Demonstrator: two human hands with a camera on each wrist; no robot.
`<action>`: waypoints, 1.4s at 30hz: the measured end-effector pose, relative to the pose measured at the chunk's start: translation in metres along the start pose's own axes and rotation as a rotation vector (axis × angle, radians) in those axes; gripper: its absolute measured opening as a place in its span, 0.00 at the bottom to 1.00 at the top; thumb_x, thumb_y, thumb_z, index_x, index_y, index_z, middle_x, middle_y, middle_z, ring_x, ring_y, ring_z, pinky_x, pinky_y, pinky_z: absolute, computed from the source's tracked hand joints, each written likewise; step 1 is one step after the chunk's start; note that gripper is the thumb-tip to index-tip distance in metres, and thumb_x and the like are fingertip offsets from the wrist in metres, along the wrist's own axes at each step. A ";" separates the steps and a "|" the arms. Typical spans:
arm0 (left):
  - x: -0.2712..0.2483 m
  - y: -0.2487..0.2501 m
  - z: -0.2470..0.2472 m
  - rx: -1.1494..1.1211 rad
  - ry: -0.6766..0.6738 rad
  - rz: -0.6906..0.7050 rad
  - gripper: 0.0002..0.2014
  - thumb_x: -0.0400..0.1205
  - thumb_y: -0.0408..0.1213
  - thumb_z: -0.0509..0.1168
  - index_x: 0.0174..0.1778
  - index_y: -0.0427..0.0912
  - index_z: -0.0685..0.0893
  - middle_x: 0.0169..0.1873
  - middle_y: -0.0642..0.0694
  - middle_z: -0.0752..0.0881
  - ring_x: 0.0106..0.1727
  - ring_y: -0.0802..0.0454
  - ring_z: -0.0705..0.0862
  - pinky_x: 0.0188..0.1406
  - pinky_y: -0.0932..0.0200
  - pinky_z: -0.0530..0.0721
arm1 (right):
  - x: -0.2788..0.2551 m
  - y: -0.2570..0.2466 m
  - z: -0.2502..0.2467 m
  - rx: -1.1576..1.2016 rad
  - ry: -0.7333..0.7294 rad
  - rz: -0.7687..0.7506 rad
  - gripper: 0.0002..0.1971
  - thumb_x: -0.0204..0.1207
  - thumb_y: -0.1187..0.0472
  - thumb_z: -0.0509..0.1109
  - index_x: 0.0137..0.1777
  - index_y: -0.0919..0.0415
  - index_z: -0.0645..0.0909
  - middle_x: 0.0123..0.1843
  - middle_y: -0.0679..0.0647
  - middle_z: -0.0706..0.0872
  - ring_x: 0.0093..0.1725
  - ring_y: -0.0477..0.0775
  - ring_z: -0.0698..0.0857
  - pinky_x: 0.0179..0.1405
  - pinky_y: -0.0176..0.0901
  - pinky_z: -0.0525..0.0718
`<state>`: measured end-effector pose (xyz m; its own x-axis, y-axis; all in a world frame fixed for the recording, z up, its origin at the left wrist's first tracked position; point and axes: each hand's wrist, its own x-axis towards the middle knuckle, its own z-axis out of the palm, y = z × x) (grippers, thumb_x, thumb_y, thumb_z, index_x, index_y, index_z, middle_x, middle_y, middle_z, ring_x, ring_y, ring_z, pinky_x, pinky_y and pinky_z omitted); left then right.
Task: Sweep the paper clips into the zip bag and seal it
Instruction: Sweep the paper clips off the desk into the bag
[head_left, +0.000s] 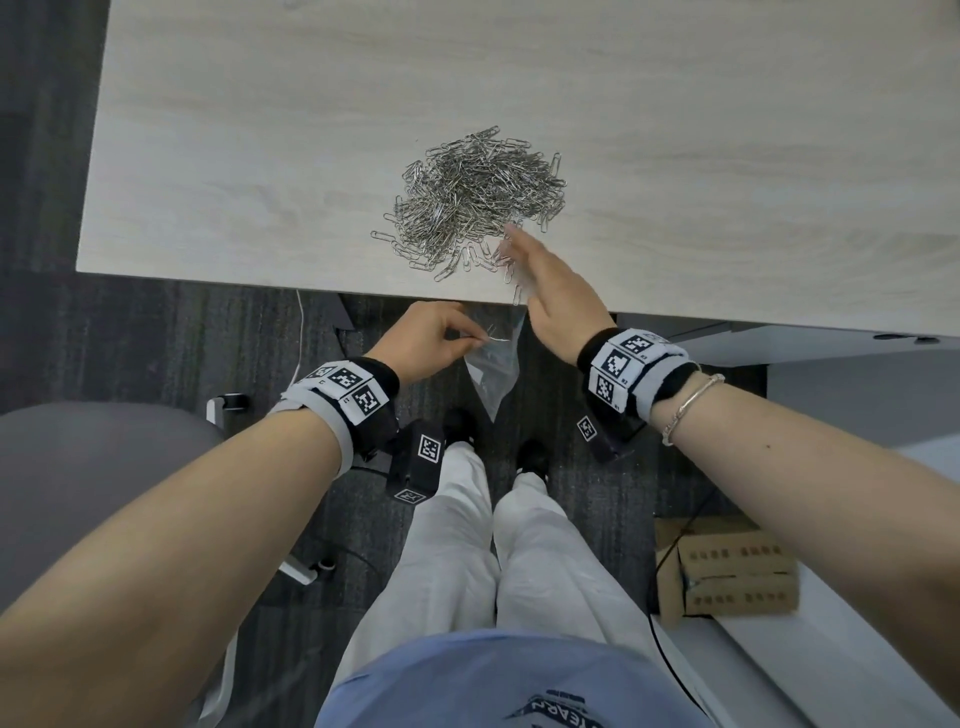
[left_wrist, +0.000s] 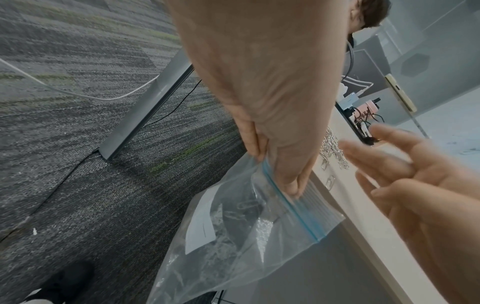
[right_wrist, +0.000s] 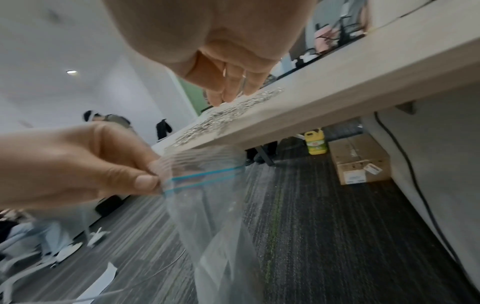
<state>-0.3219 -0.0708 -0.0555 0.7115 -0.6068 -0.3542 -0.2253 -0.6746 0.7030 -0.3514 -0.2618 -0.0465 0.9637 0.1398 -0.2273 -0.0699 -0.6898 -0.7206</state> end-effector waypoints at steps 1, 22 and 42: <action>0.000 0.000 0.001 -0.004 -0.001 -0.007 0.07 0.78 0.36 0.70 0.49 0.42 0.91 0.31 0.63 0.76 0.33 0.68 0.75 0.34 0.81 0.68 | 0.002 0.004 0.000 -0.011 -0.013 0.042 0.38 0.74 0.76 0.52 0.83 0.55 0.47 0.79 0.56 0.69 0.78 0.55 0.67 0.78 0.47 0.65; 0.000 0.001 0.008 -0.026 0.026 -0.036 0.06 0.78 0.36 0.71 0.48 0.43 0.91 0.31 0.58 0.75 0.33 0.65 0.75 0.34 0.80 0.68 | -0.020 -0.004 0.008 0.059 -0.096 0.046 0.39 0.72 0.76 0.52 0.82 0.52 0.48 0.79 0.58 0.68 0.79 0.56 0.67 0.79 0.53 0.64; -0.003 -0.012 -0.004 -0.058 -0.054 -0.049 0.07 0.78 0.37 0.70 0.49 0.45 0.91 0.49 0.41 0.90 0.61 0.41 0.82 0.60 0.47 0.81 | 0.029 -0.003 -0.013 -0.058 0.116 0.093 0.36 0.73 0.76 0.53 0.82 0.58 0.51 0.83 0.58 0.58 0.82 0.53 0.57 0.83 0.46 0.52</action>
<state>-0.3188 -0.0592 -0.0599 0.6832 -0.5969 -0.4206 -0.1516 -0.6794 0.7179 -0.3199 -0.2647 -0.0419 0.9772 -0.0071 -0.2121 -0.1487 -0.7360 -0.6604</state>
